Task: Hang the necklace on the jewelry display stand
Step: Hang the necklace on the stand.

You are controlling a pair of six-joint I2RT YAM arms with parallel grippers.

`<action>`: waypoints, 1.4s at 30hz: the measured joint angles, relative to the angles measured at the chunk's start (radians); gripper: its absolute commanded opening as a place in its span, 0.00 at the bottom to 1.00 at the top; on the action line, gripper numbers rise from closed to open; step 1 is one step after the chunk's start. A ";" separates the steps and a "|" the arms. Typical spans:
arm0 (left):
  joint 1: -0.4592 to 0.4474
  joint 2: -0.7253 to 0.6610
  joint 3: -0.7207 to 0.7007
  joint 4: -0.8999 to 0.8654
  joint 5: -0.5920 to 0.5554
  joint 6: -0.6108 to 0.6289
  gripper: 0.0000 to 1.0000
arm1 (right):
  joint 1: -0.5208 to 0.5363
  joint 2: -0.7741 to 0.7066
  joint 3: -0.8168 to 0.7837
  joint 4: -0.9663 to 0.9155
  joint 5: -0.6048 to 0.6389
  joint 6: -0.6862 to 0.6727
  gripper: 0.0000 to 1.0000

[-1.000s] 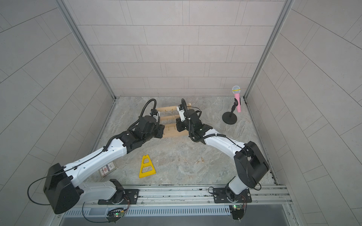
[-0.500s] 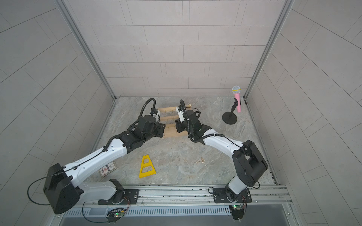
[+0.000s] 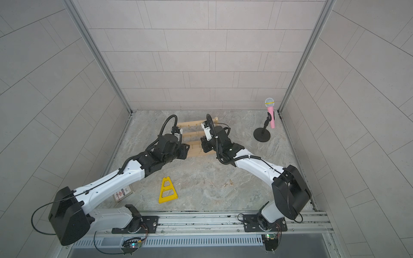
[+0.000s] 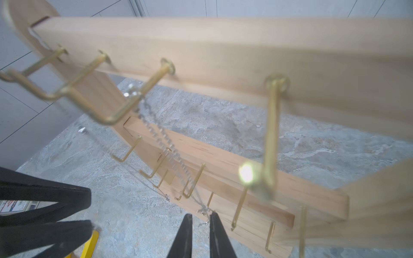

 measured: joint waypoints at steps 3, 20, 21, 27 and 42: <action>-0.024 0.000 -0.032 0.038 -0.002 -0.026 0.36 | 0.000 -0.021 -0.013 -0.004 -0.004 -0.002 0.19; -0.128 0.088 -0.214 0.425 -0.160 -0.134 0.35 | -0.006 -0.192 -0.154 -0.032 -0.046 -0.005 0.20; -0.138 0.104 -0.214 0.451 -0.174 -0.134 0.35 | -0.009 -0.213 -0.168 -0.031 -0.047 -0.006 0.20; -0.162 0.216 -0.214 0.578 -0.241 -0.133 0.35 | -0.060 -0.283 -0.266 0.000 -0.066 0.003 0.20; -0.100 0.317 -0.215 0.801 -0.244 -0.123 0.33 | -0.093 -0.282 -0.325 0.062 -0.124 0.043 0.20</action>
